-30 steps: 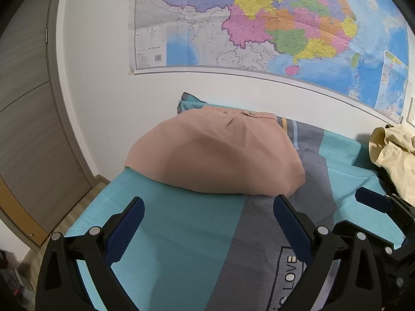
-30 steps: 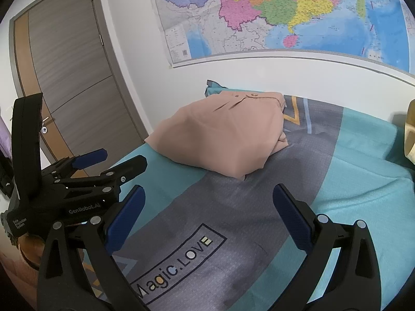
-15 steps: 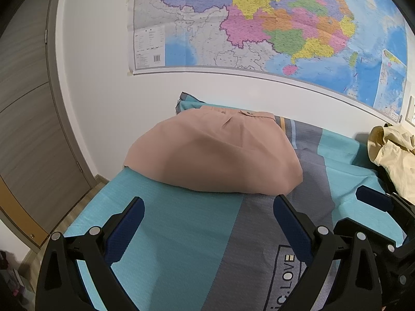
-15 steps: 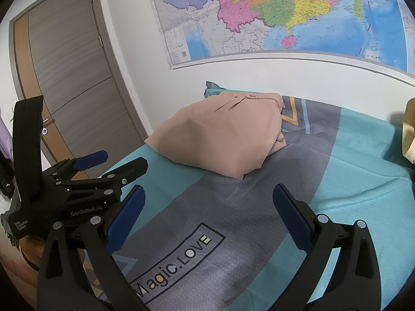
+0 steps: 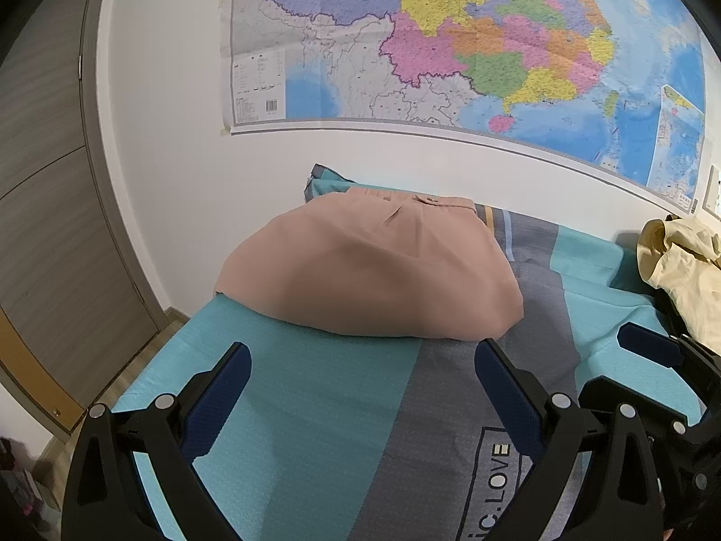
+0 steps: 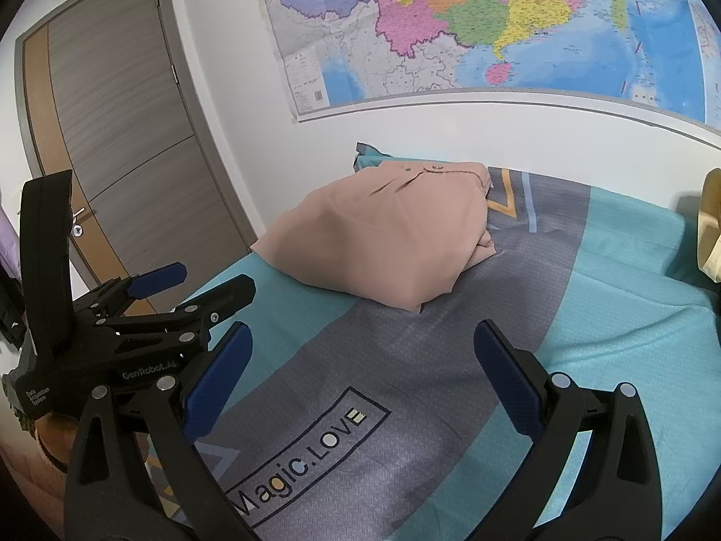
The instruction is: Fold large clothes
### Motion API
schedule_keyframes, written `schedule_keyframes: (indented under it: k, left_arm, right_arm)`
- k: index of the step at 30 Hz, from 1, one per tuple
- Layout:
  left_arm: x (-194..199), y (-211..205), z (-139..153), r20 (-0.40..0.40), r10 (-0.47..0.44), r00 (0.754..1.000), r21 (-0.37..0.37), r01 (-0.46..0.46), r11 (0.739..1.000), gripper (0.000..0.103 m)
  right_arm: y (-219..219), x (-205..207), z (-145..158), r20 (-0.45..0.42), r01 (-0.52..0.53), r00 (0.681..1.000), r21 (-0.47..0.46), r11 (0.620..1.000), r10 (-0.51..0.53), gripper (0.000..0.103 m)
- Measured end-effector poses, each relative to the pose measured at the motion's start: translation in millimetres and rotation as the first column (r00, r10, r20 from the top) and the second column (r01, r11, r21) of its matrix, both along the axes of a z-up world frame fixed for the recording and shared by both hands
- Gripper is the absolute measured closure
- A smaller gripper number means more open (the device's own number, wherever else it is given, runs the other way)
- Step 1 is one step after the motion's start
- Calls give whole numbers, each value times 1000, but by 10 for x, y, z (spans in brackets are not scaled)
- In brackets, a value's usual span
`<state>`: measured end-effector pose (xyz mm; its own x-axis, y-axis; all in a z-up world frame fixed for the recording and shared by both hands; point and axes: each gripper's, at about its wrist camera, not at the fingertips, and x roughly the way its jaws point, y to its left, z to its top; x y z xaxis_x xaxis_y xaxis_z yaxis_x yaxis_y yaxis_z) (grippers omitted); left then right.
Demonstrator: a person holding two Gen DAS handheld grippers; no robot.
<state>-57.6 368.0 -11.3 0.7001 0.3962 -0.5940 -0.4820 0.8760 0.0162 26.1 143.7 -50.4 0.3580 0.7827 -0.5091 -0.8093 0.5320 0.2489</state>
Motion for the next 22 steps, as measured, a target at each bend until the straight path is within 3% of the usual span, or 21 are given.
schedule_keyframes:
  k: [12, 17, 22]
  left_arm:
    - [-28, -78, 14, 21, -4, 1000, 51, 3, 999, 8]
    - [7, -124, -27, 10, -39, 999, 3, 39, 999, 7]
    - [127, -314, -141, -7, -146, 989, -59, 146, 988, 7]
  right_arm:
    - [-25, 2, 6, -6, 7, 1000, 2, 1000, -7, 6]
    - [-126, 31, -3, -11, 36, 999, -1, 999, -36, 6]
    - [-416, 31, -85, -31, 113, 993, -7, 994, -113, 6]
